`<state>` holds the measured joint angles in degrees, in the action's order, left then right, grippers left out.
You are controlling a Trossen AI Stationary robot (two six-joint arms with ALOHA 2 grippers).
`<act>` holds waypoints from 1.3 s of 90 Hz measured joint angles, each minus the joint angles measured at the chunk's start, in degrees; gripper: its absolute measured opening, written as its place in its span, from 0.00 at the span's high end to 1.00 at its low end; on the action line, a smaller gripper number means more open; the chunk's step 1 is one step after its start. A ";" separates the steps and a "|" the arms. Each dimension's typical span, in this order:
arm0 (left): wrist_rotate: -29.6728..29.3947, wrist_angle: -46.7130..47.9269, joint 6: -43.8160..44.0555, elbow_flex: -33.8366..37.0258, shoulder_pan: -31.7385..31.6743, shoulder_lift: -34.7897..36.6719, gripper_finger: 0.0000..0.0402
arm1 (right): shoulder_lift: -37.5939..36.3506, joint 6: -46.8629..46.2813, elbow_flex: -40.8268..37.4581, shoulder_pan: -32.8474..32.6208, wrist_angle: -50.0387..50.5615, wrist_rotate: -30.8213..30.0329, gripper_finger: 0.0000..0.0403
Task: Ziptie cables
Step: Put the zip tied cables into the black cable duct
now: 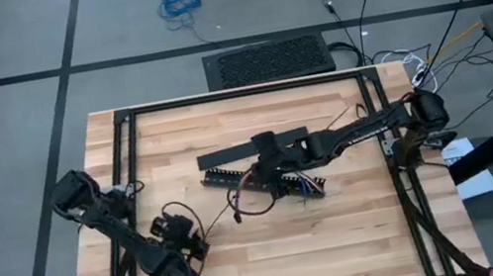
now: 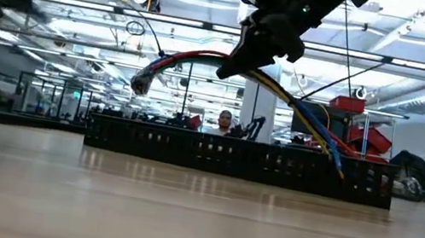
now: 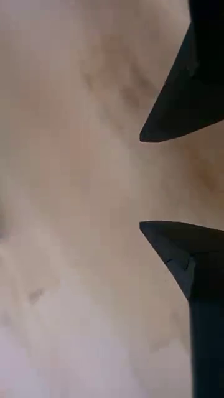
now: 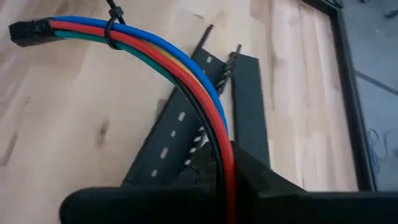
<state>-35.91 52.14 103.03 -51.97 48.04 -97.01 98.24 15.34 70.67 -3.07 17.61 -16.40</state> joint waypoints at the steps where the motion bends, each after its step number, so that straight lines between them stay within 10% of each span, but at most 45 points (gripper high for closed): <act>1: -0.32 0.01 -0.03 -0.35 0.18 0.00 0.47 | 0.00 -0.21 0.00 0.08 -0.06 -0.02 0.98; 23: 16.20 27.33 13.08 -9.41 1.13 0.02 0.47 | -0.02 -3.77 -0.02 2.17 -0.99 -0.62 0.98; 46: -24.17 14.26 4.91 -11.51 5.06 0.13 0.47 | -0.02 -4.45 -0.02 3.96 -1.74 -2.76 0.98; 89: -42.44 -4.82 1.21 3.07 -3.10 -2.08 0.47 | -0.31 -2.41 -0.02 3.76 -3.24 1.33 0.98; 117: -35.82 -20.82 -15.09 3.38 -4.17 -1.38 0.37 | -0.31 -0.62 -0.04 3.34 -6.73 1.71 0.98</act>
<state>-71.74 31.33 87.94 -48.59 43.87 -98.39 97.93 14.72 70.63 0.27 10.87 -14.69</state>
